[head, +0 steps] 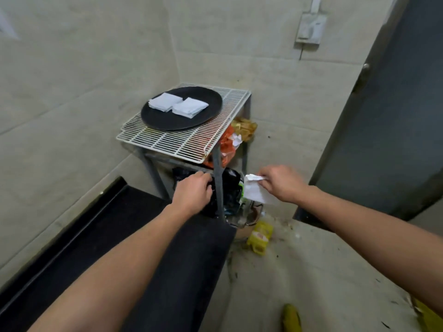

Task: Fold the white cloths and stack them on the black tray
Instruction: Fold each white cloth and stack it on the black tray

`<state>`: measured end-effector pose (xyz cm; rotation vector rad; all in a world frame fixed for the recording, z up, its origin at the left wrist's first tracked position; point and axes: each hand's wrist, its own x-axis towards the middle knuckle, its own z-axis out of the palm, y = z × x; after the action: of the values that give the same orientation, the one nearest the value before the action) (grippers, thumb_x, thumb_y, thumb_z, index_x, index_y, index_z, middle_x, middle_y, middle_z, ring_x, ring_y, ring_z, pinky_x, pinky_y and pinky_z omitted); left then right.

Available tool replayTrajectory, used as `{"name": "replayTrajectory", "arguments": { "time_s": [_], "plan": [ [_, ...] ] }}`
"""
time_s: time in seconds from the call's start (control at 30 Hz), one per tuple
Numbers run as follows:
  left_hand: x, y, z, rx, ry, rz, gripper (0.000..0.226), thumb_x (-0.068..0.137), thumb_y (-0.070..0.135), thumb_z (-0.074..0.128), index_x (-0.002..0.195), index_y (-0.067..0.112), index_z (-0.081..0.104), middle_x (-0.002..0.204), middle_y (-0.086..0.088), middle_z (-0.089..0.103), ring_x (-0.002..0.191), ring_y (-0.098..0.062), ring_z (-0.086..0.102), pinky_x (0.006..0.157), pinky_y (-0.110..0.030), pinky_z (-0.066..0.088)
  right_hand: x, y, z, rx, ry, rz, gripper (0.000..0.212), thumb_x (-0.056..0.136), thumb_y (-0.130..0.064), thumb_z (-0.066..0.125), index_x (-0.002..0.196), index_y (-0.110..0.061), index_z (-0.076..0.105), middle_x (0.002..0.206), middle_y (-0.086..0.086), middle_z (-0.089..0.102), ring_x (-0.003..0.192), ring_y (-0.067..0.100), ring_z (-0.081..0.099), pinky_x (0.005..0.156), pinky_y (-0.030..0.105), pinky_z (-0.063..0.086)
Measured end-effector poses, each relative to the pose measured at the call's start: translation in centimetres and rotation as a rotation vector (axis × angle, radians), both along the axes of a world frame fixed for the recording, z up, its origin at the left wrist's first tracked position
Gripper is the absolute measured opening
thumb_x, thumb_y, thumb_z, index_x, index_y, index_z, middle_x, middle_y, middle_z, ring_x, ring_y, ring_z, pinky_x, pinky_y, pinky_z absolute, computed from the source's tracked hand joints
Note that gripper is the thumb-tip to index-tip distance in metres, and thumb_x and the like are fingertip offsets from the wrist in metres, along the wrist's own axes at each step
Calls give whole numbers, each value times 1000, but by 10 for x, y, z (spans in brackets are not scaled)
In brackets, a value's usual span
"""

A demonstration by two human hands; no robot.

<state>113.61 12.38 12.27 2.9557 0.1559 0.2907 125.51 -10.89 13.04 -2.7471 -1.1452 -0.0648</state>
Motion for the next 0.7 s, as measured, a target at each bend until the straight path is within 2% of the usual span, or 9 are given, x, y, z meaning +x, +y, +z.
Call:
{"name": "replayTrajectory", "arguments": {
  "time_s": [0.1,0.23,0.4,0.53,0.7],
  "plan": [
    [48,1,0,24,-30,22,14,91,27,49,98,17,57,99,-1,60,91,-25,60,66,-37,47,50,5,1,11,23,40,19,95,-29,51,104,-19,64,105,8,67,98,32,60,68,33,39],
    [110,8,8,11,-85,120,13,87,25,54,93,15,58,94,-3,60,90,-28,60,69,-41,50,117,23,11,69,21,158,22,93,-30,51,108,-23,65,106,3,67,99,27,61,78,36,47],
    [176,13,22,-3,-135,304,13,87,25,54,91,14,58,92,-4,61,87,-27,59,70,-40,50,206,51,49,80,-112,336,21,92,-29,48,104,-23,64,104,2,68,99,27,60,77,35,38],
    [197,21,25,-34,-157,421,13,88,24,52,94,15,59,91,-2,61,83,-23,59,69,-37,50,254,80,78,87,-158,390,23,95,-32,46,108,-28,64,106,-2,68,99,24,60,84,38,42],
    [213,54,32,-21,-159,556,16,91,24,53,103,18,62,96,1,61,82,-17,59,66,-31,47,303,145,105,163,-146,451,24,95,-35,49,113,-31,64,109,-3,67,101,24,60,76,36,44]
  ]
}}
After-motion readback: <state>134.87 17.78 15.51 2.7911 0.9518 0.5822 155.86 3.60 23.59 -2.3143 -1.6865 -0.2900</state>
